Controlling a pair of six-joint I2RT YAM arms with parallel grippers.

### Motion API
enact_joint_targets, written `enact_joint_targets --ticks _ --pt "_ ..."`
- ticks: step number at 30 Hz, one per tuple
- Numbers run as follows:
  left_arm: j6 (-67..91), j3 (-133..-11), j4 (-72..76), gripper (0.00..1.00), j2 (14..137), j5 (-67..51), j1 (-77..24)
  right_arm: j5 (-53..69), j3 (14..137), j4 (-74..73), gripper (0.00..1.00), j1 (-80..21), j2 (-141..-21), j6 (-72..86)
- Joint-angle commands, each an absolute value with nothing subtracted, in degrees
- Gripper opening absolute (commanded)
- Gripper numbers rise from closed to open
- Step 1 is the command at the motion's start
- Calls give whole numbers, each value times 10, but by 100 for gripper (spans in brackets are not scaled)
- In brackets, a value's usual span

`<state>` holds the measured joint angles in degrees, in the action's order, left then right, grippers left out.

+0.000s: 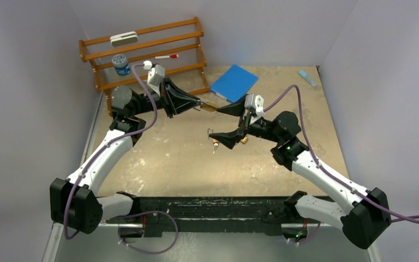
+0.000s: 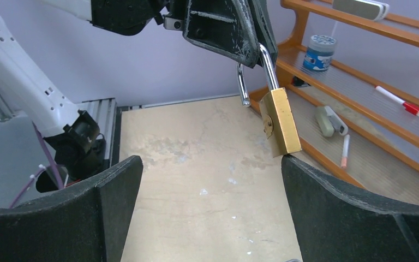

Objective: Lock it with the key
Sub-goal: Pick up the lock from the center of the board.

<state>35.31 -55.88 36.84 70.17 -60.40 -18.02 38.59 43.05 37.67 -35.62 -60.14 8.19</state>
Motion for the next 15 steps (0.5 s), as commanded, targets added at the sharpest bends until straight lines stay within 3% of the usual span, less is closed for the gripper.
enact_joint_targets --ticks 1,12,15 --pt "319 -591 367 0 677 -645 -189 432 462 448 99 -356 -622 103" --pt "317 -599 369 0 673 -660 -207 353 429 578 97 -355 -644 117" --pt "286 -607 333 0 666 -651 -207 335 433 534 96 -353 -630 97"
